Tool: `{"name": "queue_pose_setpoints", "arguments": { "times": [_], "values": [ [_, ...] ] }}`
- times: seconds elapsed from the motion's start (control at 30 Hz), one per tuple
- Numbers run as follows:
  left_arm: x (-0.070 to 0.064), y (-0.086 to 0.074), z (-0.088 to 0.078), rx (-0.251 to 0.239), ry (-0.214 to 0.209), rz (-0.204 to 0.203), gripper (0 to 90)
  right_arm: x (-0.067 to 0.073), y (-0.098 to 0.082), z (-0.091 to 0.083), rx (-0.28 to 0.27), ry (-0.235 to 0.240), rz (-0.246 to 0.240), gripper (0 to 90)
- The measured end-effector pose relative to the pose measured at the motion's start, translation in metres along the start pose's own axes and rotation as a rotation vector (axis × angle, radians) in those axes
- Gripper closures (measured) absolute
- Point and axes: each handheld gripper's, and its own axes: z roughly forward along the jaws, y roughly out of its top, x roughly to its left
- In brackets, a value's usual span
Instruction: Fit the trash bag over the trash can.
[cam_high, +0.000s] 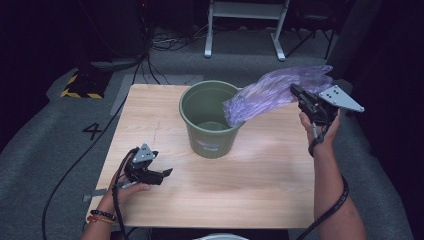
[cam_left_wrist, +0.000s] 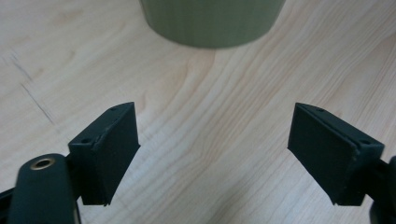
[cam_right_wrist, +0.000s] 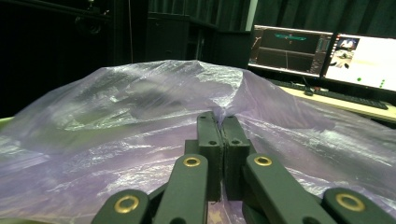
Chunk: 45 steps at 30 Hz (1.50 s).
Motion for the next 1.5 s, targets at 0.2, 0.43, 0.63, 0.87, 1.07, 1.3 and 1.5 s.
{"name": "queue_pose_setpoints", "arguments": {
  "times": [0.2, 0.43, 0.63, 0.87, 1.07, 1.3, 1.5],
  "values": [
    [-0.003, 0.016, -0.012, -0.055, 0.009, 0.032, 15.6, 0.011, -0.001, 0.012, 0.010, 0.006, -0.018, 89.4],
    [0.001, 0.036, -0.023, -0.113, 0.036, 0.046, 15.7, 0.024, -0.006, 0.026, 0.039, 0.036, -0.035, 89.3],
    [0.001, 0.065, -0.040, -0.182, 0.053, 0.082, 15.8, 0.033, -0.007, 0.034, 0.051, 0.052, -0.050, 89.3],
    [-0.002, 0.099, -0.047, -0.234, 0.059, 0.113, 15.9, 0.045, -0.006, 0.041, 0.060, 0.081, -0.075, 89.3],
    [-0.007, 0.117, -0.042, -0.249, 0.046, 0.141, 16.0, 0.056, -0.008, 0.043, 0.069, 0.105, -0.093, 89.3],
    [-0.017, 0.141, -0.026, -0.244, 0.021, 0.181, 16.0, 0.069, -0.008, 0.041, 0.071, 0.143, -0.125, 89.1],
    [-0.023, 0.162, -0.011, -0.239, -0.001, 0.201, 16.1, 0.079, -0.007, 0.041, 0.077, 0.191, -0.152, 88.4]
  ]
}}
